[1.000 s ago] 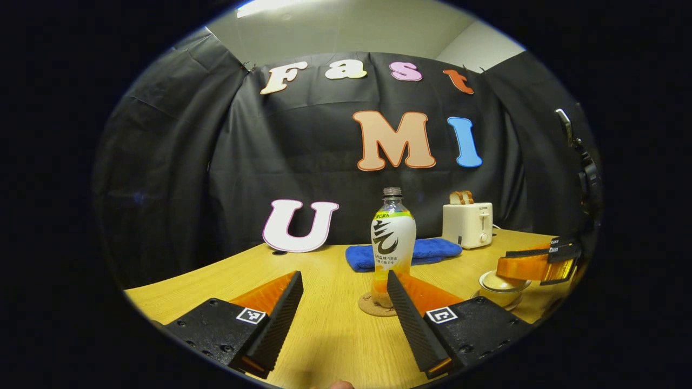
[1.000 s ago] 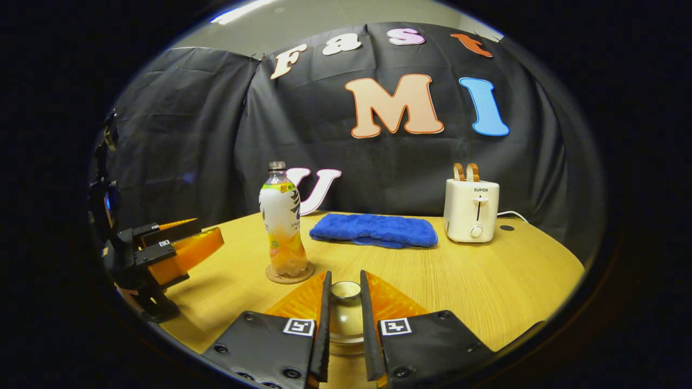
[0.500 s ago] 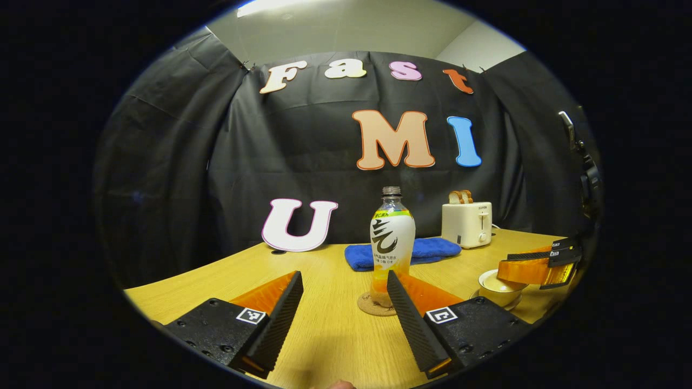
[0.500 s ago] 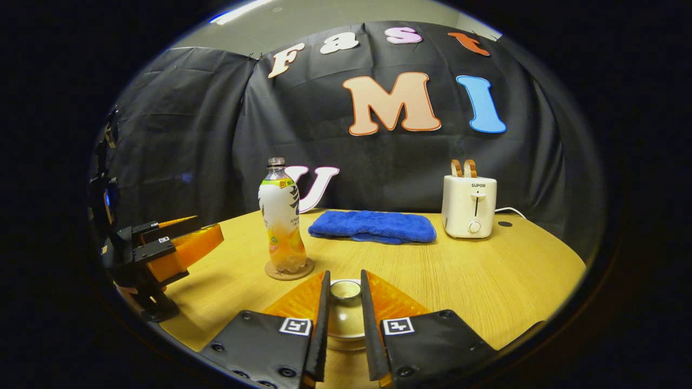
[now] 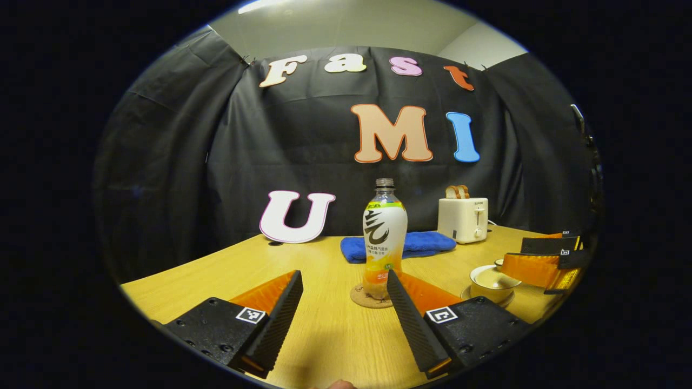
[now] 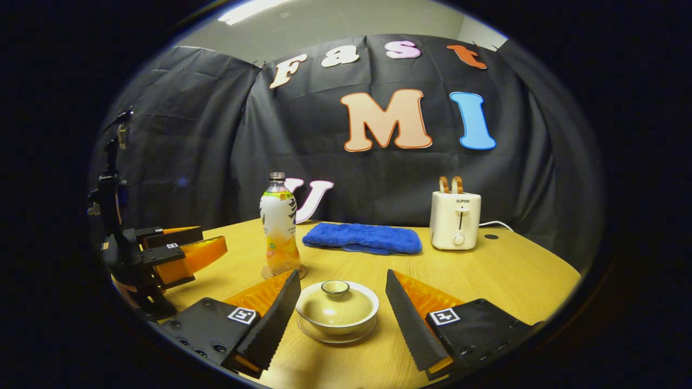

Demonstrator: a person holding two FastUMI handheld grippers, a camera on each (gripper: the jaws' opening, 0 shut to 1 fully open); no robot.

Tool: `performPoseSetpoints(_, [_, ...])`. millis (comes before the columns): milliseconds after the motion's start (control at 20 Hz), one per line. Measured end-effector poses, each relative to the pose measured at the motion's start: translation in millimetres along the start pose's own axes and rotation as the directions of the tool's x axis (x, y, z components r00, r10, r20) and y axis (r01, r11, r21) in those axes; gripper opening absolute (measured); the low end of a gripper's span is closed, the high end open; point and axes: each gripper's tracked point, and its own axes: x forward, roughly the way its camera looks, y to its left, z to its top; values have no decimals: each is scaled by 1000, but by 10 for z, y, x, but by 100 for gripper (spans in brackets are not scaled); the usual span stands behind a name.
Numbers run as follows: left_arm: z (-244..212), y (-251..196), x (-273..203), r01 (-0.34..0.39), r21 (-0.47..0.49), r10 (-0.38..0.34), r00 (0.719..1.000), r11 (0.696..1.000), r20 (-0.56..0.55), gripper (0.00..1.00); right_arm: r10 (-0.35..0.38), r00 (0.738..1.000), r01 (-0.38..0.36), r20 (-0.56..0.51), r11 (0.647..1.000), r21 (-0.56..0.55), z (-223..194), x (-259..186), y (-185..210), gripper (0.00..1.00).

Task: Open the teacup lid with one hand, grasp the water bottle and pour water into the teacup with the other hand; after pouring, place the water bottle on the coaster and then close the teacup lid.

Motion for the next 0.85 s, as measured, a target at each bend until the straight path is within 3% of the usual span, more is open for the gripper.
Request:
performPoseSetpoints(100, [-2,-85,-31,15,0,-15,1000,1000,-3,92,-34,999,33,22,999,27,18,-91,-98,96])
performPoseSetpoints(450, [10,-308,-212,60,0,-60,998,998,1,91,-129,991,123,46,987,103,5,-282,-362,99])
performPoseSetpoints(850, [14,-308,-231,51,1,-51,999,999,0,92,-191,981,188,34,979,80,-27,-273,-428,99])
